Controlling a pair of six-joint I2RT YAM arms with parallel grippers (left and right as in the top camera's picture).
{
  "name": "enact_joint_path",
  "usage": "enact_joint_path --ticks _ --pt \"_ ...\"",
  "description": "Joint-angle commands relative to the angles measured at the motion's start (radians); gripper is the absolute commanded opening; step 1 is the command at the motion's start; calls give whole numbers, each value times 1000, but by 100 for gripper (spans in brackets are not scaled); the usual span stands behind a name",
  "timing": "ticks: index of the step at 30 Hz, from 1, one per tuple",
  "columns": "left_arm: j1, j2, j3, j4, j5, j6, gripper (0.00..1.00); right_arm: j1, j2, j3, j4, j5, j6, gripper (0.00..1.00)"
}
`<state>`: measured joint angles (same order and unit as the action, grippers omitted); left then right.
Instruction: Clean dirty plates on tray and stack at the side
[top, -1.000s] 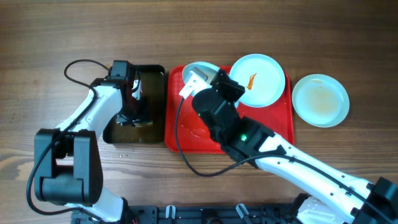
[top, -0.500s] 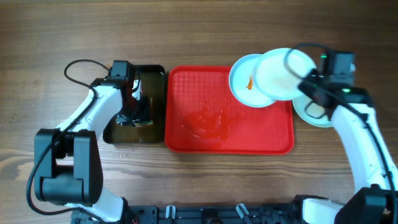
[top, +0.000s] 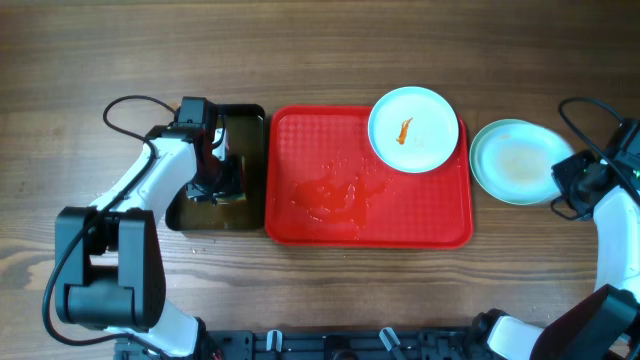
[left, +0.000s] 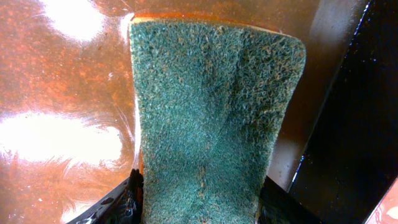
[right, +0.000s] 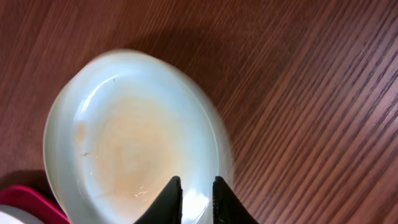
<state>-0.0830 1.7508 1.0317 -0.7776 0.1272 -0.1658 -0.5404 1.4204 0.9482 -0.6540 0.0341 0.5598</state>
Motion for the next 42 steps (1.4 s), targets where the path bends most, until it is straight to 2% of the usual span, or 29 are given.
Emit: enact_joint_path --ticks 1,2,4,8,10,13,15,18,20,23,26,27,29,31,34,36,39,42 --pt "0 7 16 3 -5 -3 54 -2 -10 -6 12 -51 -49 47" --pt "0 7 16 3 -5 -3 54 -2 -10 -6 18 -131 -101 59" --pt "0 7 16 3 -5 -3 54 -2 -10 -6 50 -296 -192 100" --pt "0 7 16 3 -5 -3 54 17 -10 -6 73 -555 -328 99" --pt "0 7 16 4 -5 -3 54 68 -10 -6 68 -565 -351 99" --pt "0 7 16 3 -5 -3 54 226 -7 -7 71 -531 -344 99" --pt "0 7 16 3 -5 -3 54 336 18 -7 69 -419 -266 96" --pt "0 7 16 4 -5 -3 54 443 79 -7 86 -350 -229 89" --pt "0 7 16 3 -5 -3 54 517 166 -7 105 -242 -110 82" --pt "0 7 16 3 -5 -3 54 537 268 -7 140 -207 -8 79" --pt "0 7 16 7 -5 -3 54 537 342 -7 191 -251 2 70" --pt "0 7 16 11 -5 -3 55 537 360 -7 205 -278 1 64" --pt "0 7 16 14 -5 -3 55 537 373 -7 213 -295 2 36" --pt "0 7 16 14 -5 -3 55 537 373 -7 211 -295 -3 17" --pt "0 7 16 14 -5 -3 55 537 373 -7 188 -298 -10 7" --pt "0 7 16 14 -5 -3 55 537 373 -7 168 -298 -15 5" --pt "0 7 16 14 -5 -3 59 555 373 -7 126 -352 -83 4" --pt "0 7 16 18 -5 -3 61 614 373 -7 85 -362 -93 4"
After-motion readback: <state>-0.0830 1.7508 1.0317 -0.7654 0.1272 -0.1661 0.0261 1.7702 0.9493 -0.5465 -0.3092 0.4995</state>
